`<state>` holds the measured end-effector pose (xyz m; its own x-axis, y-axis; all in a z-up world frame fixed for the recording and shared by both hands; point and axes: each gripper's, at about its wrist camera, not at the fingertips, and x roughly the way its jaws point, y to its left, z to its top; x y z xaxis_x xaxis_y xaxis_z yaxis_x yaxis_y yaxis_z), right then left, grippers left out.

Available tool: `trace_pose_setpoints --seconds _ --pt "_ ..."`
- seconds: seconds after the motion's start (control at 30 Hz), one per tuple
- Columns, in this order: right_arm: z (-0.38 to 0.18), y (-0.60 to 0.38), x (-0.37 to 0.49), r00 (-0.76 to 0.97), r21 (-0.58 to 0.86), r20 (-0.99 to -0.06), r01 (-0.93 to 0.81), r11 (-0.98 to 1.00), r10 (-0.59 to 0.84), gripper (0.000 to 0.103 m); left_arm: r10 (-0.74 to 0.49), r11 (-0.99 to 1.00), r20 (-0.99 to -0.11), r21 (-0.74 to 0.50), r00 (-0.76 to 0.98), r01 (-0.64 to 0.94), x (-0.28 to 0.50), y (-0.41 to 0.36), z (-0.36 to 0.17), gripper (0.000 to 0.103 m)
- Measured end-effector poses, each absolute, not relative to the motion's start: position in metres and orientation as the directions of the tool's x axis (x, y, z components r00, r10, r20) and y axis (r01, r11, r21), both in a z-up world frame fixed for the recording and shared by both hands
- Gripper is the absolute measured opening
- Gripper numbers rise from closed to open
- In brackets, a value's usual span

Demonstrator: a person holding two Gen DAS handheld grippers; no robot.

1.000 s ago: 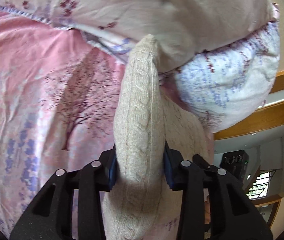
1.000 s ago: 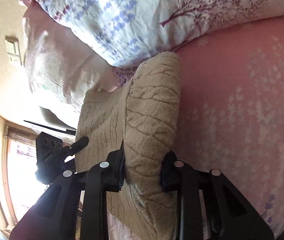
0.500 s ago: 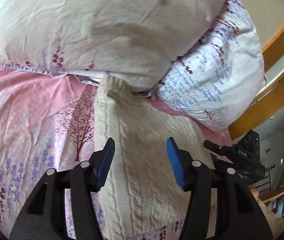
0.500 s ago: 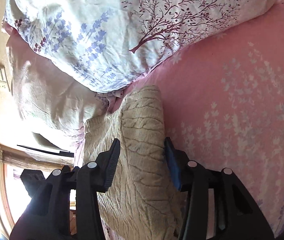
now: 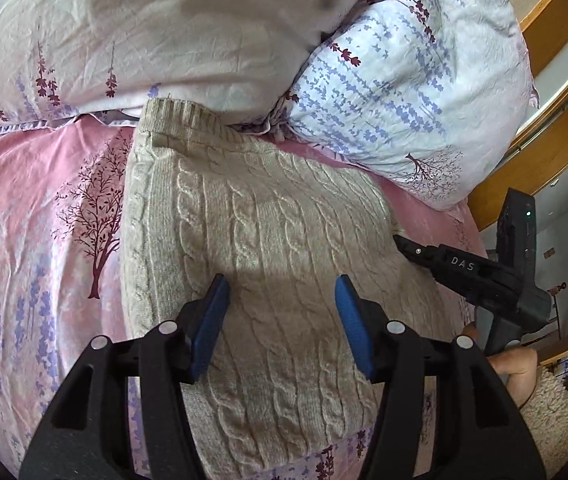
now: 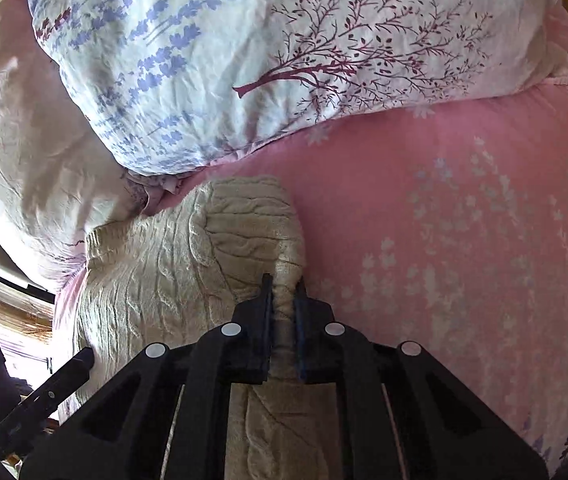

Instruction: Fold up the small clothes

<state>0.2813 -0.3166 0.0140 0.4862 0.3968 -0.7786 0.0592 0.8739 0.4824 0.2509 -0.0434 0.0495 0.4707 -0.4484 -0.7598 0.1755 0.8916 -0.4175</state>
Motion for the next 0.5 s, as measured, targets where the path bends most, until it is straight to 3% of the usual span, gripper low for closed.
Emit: trace_pose_setpoints --seconds 0.23,0.37,0.5 --pt "0.067 -0.315 0.233 0.585 0.501 -0.663 -0.119 0.857 0.468 0.039 -0.528 0.838 -0.668 -0.511 0.525 0.192 0.222 -0.022 0.075 0.057" --pt "0.062 -0.29 0.204 0.548 0.439 -0.683 -0.219 0.871 0.482 0.04 -0.507 0.856 -0.68 -0.47 0.529 0.216 0.204 -0.025 0.073 0.06" --pt "0.039 -0.271 0.201 0.509 0.375 -0.747 -0.21 0.903 0.428 0.04 -0.494 0.865 -0.699 -0.455 0.518 0.211 0.206 -0.031 0.064 0.061"
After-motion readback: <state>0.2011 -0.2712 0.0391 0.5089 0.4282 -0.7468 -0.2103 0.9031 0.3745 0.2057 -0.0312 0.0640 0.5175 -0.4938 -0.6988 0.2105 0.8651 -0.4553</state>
